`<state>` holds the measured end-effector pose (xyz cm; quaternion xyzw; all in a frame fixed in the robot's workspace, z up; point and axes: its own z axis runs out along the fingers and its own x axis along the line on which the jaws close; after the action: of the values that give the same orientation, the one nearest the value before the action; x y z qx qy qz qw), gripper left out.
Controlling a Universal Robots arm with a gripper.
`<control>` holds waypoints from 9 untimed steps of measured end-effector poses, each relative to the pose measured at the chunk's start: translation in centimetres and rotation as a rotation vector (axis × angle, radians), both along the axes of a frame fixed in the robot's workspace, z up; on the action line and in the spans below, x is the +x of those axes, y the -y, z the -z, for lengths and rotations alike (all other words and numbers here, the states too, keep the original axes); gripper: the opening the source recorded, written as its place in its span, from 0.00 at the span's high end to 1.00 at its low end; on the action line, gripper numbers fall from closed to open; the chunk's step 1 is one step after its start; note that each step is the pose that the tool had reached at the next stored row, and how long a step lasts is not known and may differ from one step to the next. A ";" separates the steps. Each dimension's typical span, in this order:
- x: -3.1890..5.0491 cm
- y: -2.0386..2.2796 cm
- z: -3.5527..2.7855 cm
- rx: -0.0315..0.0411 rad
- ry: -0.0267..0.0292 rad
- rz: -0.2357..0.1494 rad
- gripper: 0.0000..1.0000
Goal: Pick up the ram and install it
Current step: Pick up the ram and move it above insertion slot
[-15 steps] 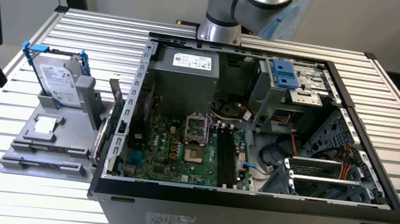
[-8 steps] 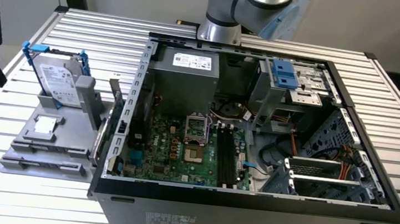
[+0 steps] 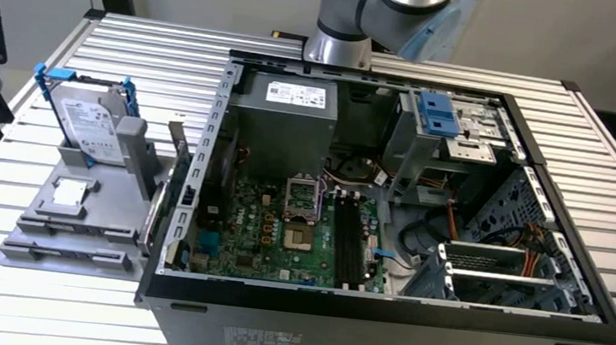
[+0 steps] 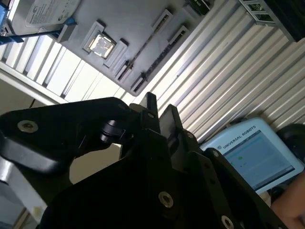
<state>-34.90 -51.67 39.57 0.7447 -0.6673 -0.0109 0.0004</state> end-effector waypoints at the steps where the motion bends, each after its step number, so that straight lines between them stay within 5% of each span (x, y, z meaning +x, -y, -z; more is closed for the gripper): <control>1: 0.00 0.00 0.00 0.0000 0.0000 0.000 0.00; 7: -0.01 0.00 0.00 0.0000 -0.0001 0.002 0.00; 9: -0.02 0.00 0.11 0.0055 -0.0003 0.014 0.00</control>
<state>-34.92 -51.68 39.46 0.7401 -0.6724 -0.0129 -0.0016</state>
